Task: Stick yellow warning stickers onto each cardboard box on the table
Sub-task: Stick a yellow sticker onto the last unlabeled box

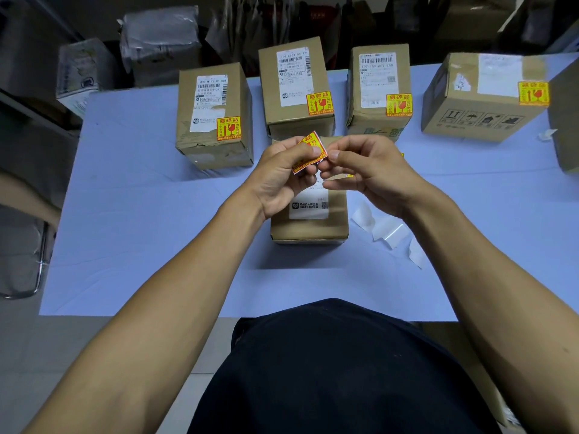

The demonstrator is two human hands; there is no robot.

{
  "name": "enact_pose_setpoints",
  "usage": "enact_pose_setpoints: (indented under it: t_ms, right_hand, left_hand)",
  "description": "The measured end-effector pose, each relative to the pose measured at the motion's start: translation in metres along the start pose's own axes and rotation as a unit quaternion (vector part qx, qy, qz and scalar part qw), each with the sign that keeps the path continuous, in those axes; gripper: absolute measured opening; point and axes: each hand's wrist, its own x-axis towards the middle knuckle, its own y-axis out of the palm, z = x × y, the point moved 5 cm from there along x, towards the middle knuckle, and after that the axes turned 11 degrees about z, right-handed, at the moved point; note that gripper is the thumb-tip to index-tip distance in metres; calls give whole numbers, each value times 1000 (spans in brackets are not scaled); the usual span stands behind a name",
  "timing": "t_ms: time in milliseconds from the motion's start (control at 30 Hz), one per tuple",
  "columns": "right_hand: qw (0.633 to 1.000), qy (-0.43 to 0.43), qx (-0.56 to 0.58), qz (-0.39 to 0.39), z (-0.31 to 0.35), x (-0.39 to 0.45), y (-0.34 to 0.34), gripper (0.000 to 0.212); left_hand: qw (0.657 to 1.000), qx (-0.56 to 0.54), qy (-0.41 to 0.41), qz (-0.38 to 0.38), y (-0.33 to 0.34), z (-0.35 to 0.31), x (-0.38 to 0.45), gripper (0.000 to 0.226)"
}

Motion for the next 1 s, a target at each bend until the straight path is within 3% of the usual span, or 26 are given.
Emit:
enact_pose_setpoints:
  t_ms: [1000]
  right_hand:
    - [998, 4, -61, -25, 2, 1, 6, 18]
  left_hand:
    - [998, 48, 30, -24, -5, -1, 3, 25]
